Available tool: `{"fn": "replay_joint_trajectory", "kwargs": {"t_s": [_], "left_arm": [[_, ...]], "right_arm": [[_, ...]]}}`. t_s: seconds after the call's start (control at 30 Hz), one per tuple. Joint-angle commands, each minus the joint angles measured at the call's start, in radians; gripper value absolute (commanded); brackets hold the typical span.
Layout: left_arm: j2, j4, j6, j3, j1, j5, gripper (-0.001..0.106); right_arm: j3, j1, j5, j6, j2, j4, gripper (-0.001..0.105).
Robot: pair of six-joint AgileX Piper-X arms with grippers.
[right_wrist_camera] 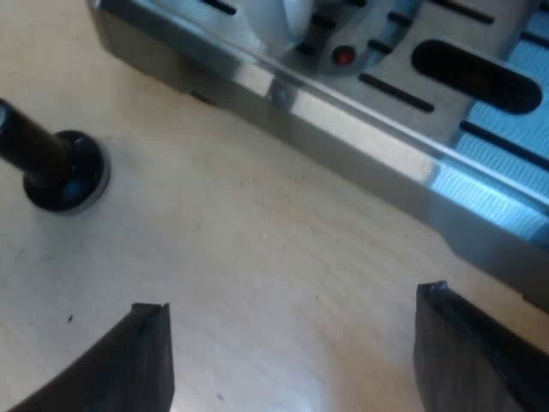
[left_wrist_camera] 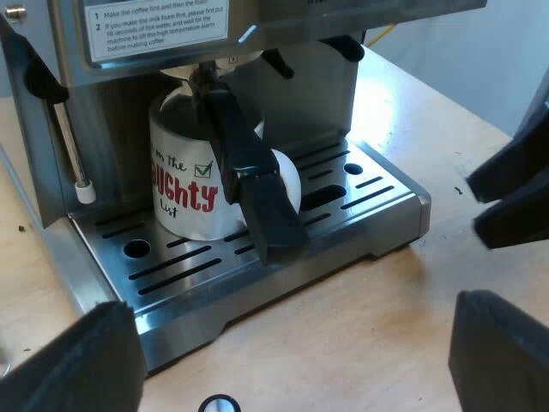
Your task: Remove mug from coffee machine
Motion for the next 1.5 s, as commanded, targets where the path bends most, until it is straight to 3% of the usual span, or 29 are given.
{"fn": "replay_joint_trajectory", "kwargs": {"t_s": [0.03, 0.17, 0.43, 0.9, 1.17, 1.5], "left_arm": [[-0.002, -0.011, -0.002, -0.008, -0.005, 0.0, 0.079], [-0.002, -0.011, -0.002, -0.008, -0.005, 0.0, 0.079], [-0.002, -0.011, -0.002, -0.008, -0.005, 0.0, 0.079], [-0.002, -0.011, -0.002, -0.008, -0.005, 0.0, 0.079], [-0.002, -0.008, -0.002, -0.008, -0.005, 0.0, 0.079], [-0.002, -0.004, -0.002, -0.008, -0.005, 0.0, 0.079]], "right_arm": [[-0.004, 0.055, 0.073, -0.007, 0.024, -0.075, 0.062], [-0.004, 0.127, 0.191, 0.019, 0.08, -0.215, 0.062], [-0.004, 0.161, 0.259, 0.106, 0.202, -0.418, 0.062], [-0.004, 0.161, 0.284, 0.114, 0.398, -0.761, 0.062], [-0.004, 0.161, 0.353, 0.114, 0.499, -0.948, 0.062], [-0.006, 0.161, 0.379, 0.112, 0.565, -1.052, 0.062]]}}
